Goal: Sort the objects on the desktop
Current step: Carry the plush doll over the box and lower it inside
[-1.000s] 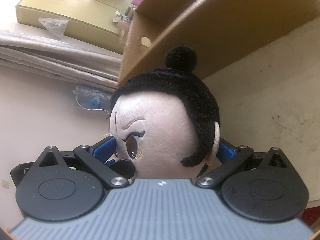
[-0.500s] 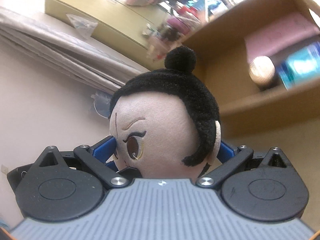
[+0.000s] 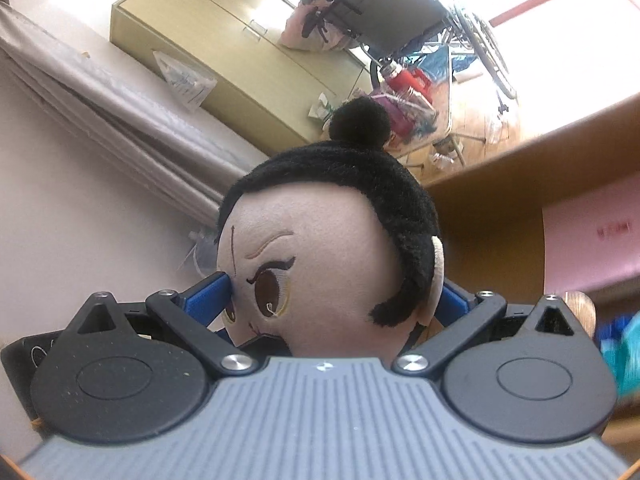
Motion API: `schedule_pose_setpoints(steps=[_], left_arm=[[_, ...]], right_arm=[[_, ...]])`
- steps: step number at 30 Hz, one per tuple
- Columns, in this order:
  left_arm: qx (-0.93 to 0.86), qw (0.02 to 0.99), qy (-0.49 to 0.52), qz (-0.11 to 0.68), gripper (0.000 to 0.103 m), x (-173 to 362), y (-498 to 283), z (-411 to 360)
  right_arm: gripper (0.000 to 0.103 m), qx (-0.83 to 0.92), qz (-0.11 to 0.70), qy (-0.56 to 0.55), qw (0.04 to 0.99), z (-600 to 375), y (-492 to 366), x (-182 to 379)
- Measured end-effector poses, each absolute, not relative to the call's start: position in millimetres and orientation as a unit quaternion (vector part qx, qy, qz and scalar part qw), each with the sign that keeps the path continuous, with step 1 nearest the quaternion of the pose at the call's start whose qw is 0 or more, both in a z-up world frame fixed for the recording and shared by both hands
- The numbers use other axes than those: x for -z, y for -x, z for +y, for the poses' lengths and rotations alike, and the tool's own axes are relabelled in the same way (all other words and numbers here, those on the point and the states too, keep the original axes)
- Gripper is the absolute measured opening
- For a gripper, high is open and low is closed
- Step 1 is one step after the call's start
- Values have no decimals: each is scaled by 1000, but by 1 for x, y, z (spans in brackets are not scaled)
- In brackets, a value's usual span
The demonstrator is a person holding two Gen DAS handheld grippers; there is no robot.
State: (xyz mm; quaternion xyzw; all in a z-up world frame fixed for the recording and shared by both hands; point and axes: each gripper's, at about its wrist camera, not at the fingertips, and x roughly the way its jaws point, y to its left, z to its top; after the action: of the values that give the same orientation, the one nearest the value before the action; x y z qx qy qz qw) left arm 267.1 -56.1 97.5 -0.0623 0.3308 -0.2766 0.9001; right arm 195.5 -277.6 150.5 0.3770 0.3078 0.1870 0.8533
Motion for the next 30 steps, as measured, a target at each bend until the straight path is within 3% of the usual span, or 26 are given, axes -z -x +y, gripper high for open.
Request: schedule_pose_setpoints(steps=[11, 19, 30], left_arm=[[257, 876, 35, 407, 103, -29, -328, -78], [263, 853, 17, 451, 103, -3, -322, -73], [265, 857, -8, 442, 103, -17, -294, -71]], right_arm=[[103, -172, 362, -407, 821, -304, -282, -66], [103, -159, 423, -430, 781, -305, -298, -7], [102, -132, 441, -430, 776, -313, -292, -7]])
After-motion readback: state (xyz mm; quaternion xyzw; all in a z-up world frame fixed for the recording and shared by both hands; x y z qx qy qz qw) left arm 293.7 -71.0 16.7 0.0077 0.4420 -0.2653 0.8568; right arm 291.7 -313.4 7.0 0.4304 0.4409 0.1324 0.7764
